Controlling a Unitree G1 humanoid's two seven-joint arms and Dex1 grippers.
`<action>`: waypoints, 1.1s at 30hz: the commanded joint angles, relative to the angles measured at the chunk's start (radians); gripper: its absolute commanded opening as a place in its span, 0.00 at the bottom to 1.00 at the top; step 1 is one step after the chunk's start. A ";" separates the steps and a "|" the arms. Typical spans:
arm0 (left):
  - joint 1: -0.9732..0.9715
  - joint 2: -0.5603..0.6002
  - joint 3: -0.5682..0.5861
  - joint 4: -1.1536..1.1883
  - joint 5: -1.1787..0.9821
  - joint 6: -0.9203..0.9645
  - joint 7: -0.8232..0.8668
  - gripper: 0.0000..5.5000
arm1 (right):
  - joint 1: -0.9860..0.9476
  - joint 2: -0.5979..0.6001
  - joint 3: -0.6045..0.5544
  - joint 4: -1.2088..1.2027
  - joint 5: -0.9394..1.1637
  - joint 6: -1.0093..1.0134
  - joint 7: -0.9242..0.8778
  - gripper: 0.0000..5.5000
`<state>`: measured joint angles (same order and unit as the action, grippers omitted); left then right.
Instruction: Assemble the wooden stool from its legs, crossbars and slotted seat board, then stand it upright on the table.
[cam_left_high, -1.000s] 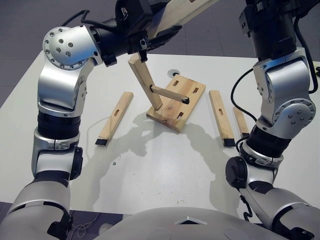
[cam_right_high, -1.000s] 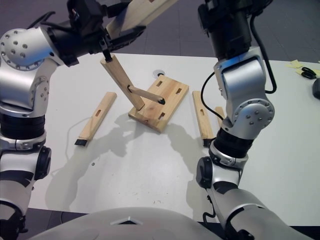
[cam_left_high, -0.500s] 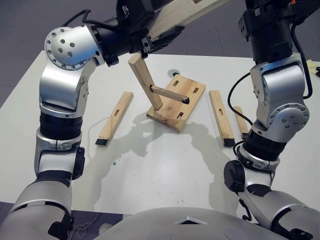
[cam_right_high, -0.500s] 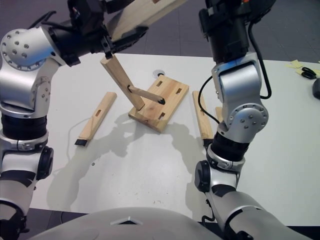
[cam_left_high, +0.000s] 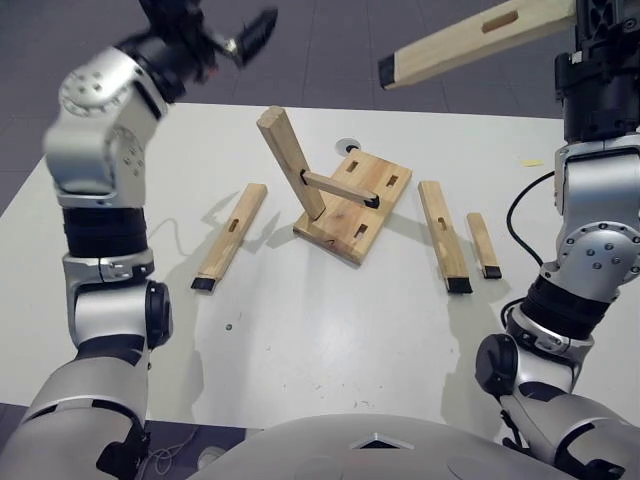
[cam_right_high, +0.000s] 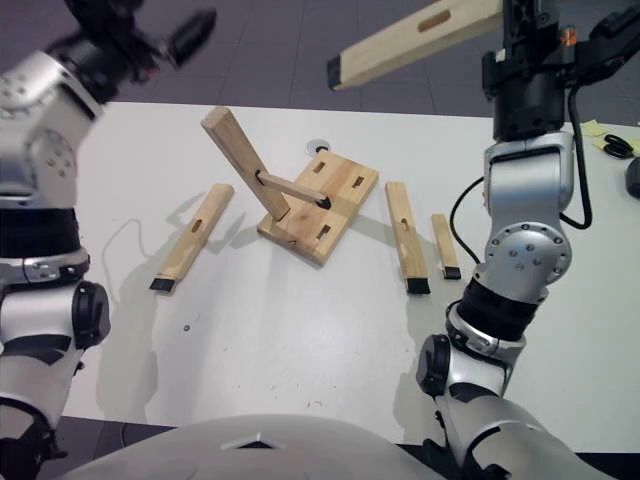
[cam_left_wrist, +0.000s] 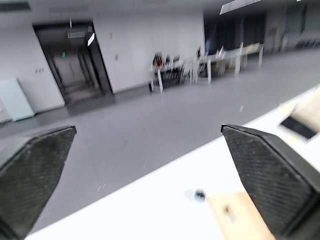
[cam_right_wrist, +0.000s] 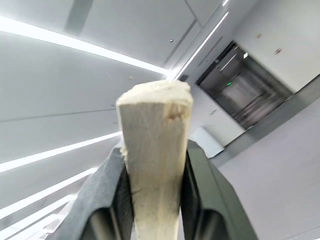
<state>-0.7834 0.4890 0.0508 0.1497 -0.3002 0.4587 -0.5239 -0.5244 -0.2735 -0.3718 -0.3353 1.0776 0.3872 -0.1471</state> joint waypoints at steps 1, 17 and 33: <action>0.099 -0.038 -0.045 -0.015 0.041 -0.041 0.003 0.98 | 0.053 -0.043 0.034 -0.039 -0.085 0.016 0.055 0.19; 0.252 -0.026 -0.200 -0.407 -0.050 0.078 -0.211 0.98 | 0.127 -0.078 0.019 -0.051 -0.152 0.068 0.098 0.19; 0.104 -0.079 0.022 -0.631 -0.800 0.521 -0.095 0.98 | 0.249 -0.200 0.025 0.047 -0.502 -0.031 0.265 0.19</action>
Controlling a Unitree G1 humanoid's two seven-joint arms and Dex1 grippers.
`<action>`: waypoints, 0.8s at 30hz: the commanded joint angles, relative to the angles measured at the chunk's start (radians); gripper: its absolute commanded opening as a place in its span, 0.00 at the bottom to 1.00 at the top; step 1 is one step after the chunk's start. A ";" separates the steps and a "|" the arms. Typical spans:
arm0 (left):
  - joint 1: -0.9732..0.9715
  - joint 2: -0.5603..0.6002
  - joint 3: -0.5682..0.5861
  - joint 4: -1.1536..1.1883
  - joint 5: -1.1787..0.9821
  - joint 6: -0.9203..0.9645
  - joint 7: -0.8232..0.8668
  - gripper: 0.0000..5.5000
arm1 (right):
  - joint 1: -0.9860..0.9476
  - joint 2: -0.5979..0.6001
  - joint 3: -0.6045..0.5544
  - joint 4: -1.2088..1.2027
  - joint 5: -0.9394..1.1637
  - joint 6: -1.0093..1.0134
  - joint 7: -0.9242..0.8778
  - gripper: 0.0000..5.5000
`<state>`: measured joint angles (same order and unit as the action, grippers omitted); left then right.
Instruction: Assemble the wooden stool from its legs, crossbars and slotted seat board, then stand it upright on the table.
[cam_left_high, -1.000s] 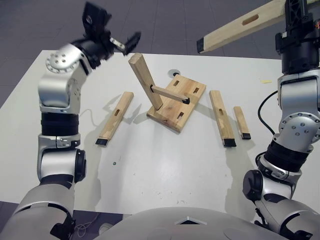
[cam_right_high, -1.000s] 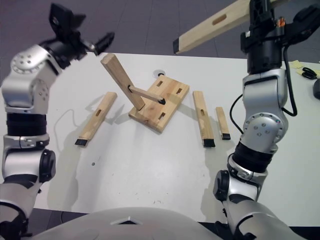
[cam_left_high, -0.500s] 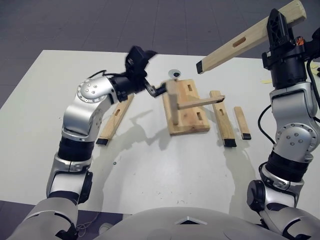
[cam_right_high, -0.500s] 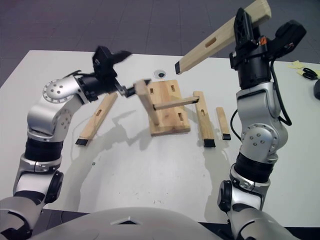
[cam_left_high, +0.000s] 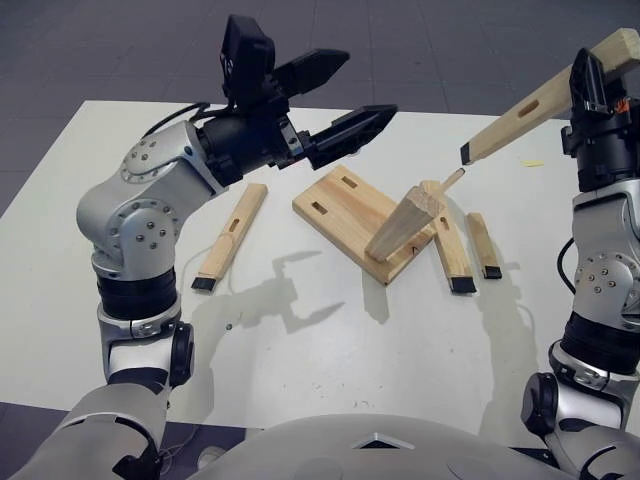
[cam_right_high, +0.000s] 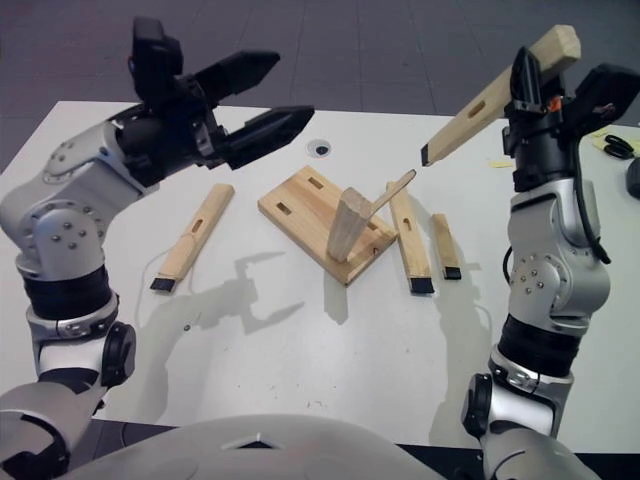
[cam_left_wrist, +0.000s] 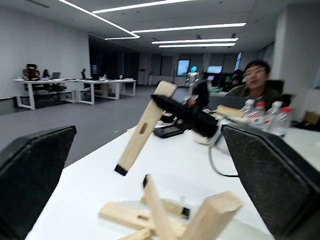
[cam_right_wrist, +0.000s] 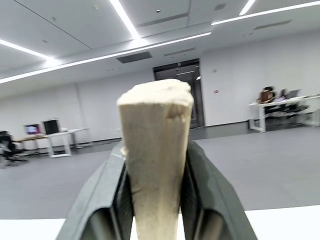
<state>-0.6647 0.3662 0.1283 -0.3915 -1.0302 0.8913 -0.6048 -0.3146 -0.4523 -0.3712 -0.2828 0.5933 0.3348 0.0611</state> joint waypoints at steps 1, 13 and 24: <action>0.003 0.065 -0.085 -0.112 -0.068 0.102 -0.030 0.98 | 0.054 -0.021 0.036 -0.024 -0.002 0.043 0.084 0.19; 0.049 0.153 -0.359 -0.126 0.338 -0.074 -0.073 0.98 | 0.170 -0.032 0.135 -0.234 0.078 0.196 0.238 0.19; 0.088 0.178 -0.370 -0.090 0.471 -0.143 -0.086 0.98 | 0.179 0.014 0.144 -0.205 0.051 0.171 0.246 0.19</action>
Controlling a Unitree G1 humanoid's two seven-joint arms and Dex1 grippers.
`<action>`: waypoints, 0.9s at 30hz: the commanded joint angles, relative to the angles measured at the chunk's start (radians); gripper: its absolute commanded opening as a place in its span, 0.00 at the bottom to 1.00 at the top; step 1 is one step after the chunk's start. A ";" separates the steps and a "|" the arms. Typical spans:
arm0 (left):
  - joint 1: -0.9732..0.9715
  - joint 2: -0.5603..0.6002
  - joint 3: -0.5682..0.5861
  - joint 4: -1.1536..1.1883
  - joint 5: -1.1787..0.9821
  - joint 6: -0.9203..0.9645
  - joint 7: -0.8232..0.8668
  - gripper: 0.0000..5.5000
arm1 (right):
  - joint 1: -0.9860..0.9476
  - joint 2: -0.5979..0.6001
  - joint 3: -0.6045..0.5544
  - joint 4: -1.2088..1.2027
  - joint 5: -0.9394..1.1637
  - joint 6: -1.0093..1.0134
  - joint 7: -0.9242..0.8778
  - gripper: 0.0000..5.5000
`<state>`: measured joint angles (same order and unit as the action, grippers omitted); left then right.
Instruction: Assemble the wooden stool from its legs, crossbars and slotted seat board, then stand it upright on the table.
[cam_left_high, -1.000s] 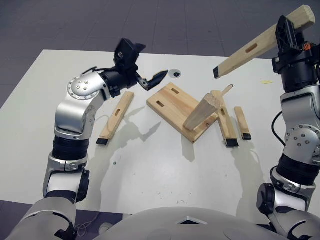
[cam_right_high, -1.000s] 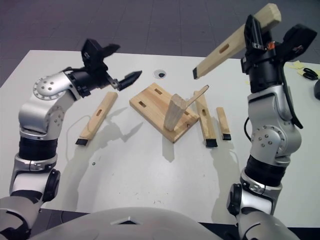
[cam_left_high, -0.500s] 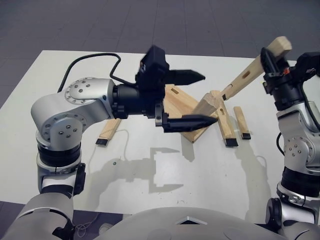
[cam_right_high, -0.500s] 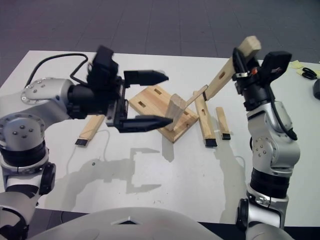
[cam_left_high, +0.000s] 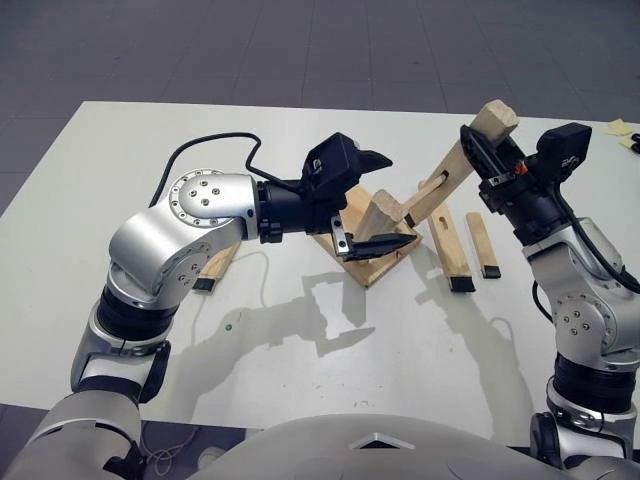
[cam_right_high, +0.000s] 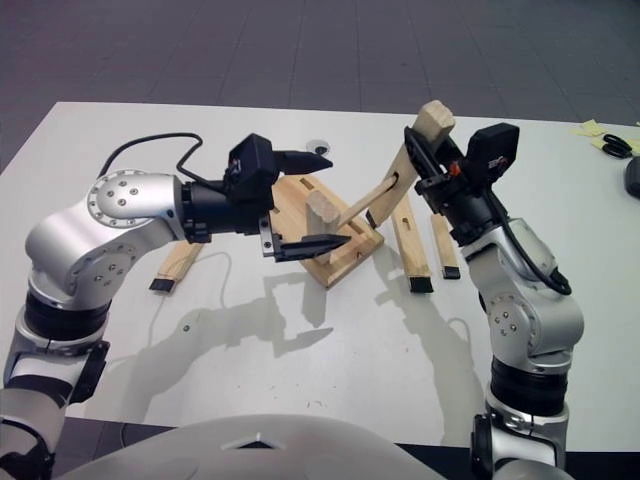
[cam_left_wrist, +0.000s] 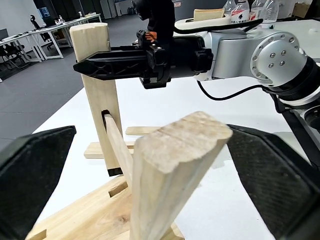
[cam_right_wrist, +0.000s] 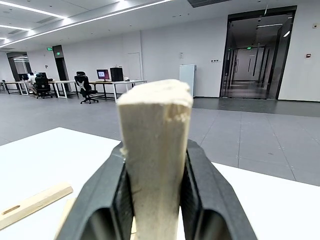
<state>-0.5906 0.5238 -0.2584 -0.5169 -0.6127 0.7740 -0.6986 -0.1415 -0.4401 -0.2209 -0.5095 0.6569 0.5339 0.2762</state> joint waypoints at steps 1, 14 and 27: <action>0.021 0.027 0.022 0.048 0.075 -0.036 0.017 0.98 | 0.012 0.004 -0.011 0.030 -0.009 -0.036 0.044 0.19; 0.090 0.002 0.036 0.089 0.158 -0.063 0.040 0.98 | -0.008 0.076 0.057 0.009 -0.012 -0.043 0.028 0.19; 0.119 -0.008 0.077 0.073 0.110 -0.027 0.003 0.70 | 0.030 0.136 0.091 -0.036 -0.017 0.018 -0.080 0.19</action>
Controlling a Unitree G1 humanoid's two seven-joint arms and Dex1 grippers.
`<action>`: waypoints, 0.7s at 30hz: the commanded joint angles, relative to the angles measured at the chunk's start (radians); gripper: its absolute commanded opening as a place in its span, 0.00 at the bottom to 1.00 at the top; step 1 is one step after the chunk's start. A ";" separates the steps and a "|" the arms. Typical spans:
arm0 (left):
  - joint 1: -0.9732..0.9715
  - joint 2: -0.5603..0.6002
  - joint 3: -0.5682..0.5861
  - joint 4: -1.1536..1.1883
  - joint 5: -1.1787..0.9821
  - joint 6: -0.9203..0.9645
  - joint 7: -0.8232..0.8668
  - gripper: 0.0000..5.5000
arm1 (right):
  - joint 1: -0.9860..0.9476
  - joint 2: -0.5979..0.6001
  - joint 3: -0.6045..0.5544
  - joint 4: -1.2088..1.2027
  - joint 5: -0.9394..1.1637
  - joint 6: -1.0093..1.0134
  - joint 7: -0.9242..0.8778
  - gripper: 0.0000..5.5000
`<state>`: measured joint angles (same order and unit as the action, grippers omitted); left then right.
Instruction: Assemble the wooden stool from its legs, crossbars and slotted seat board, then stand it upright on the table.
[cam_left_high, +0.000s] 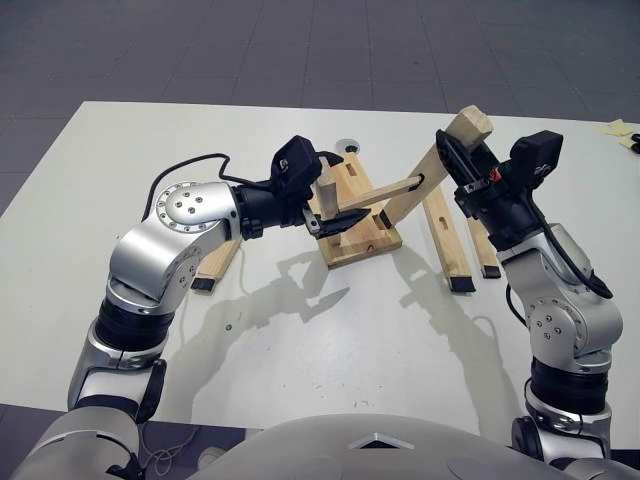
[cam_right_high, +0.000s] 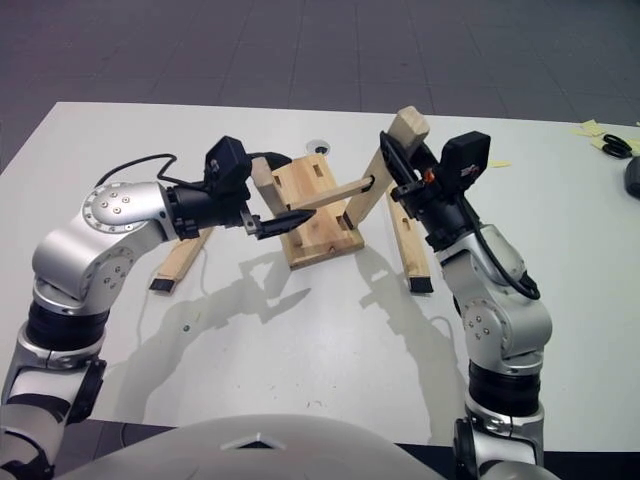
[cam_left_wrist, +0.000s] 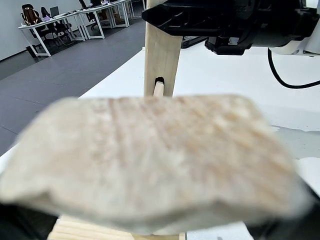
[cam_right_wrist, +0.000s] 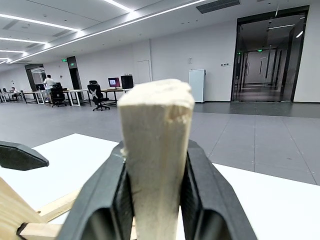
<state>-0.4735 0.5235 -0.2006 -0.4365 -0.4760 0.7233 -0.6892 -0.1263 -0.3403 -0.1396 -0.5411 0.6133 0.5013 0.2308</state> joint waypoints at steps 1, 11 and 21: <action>-0.001 -0.010 0.039 -0.009 -0.047 0.034 -0.008 0.67 | 0.013 0.046 0.000 -0.004 0.042 0.059 -0.045 0.19; -0.051 0.058 0.248 0.001 -0.315 0.177 -0.074 0.94 | 0.006 0.040 -0.044 -0.001 0.086 0.099 -0.059 0.19; -0.039 0.118 0.199 0.001 -0.265 0.153 -0.097 0.87 | 0.002 0.048 -0.023 -0.014 0.060 0.090 -0.074 0.19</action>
<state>-0.5091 0.6214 0.0063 -0.4376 -0.7475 0.8779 -0.7789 -0.1313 -0.2903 -0.1814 -0.5533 0.6879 0.5702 0.1627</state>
